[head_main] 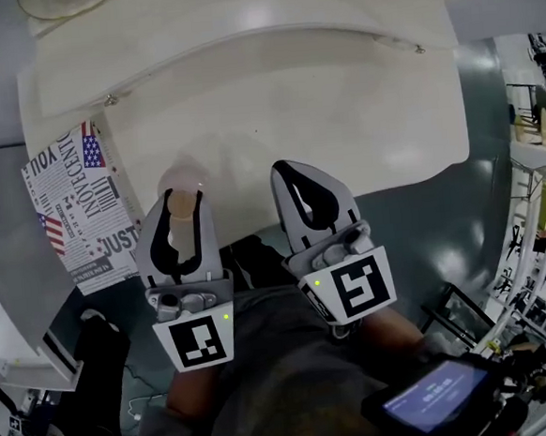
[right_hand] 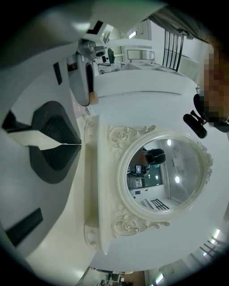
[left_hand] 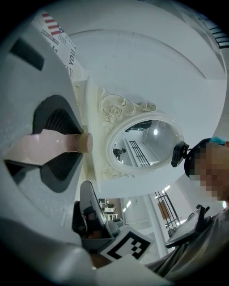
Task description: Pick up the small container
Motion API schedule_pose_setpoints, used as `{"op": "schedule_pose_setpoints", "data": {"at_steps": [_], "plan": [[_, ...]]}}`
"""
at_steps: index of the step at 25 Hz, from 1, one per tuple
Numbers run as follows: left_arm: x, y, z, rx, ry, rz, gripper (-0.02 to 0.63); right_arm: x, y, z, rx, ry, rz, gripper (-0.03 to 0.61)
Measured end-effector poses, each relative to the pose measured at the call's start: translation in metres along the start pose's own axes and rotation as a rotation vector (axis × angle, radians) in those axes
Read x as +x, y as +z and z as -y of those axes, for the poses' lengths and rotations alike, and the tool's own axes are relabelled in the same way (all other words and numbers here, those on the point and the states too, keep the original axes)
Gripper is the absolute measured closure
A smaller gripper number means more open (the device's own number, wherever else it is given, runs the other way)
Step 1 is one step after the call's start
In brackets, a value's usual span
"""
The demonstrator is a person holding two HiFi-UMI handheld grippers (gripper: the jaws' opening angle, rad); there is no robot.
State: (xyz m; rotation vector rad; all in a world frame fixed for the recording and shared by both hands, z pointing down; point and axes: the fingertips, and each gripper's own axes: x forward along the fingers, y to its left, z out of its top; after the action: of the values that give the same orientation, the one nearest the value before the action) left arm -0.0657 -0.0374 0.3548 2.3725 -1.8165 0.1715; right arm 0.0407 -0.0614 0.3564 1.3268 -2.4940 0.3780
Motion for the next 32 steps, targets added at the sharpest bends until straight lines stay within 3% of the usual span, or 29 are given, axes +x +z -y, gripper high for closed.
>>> {"op": "schedule_pose_setpoints", "data": {"at_steps": [5, 22, 32], "plan": [[-0.008, 0.036, 0.007, -0.006, -0.018, 0.026, 0.482, -0.013, 0.025, -0.001, -0.02, -0.012, 0.047, 0.565], [-0.034, 0.184, -0.002, 0.093, -0.018, 0.217, 0.482, -0.06, 0.145, -0.015, -0.131, -0.086, 0.28, 0.565], [-0.034, 0.226, -0.002, 0.125, -0.019, 0.283, 0.482, -0.077, 0.175, -0.01, -0.164, -0.139, 0.338, 0.565]]}}
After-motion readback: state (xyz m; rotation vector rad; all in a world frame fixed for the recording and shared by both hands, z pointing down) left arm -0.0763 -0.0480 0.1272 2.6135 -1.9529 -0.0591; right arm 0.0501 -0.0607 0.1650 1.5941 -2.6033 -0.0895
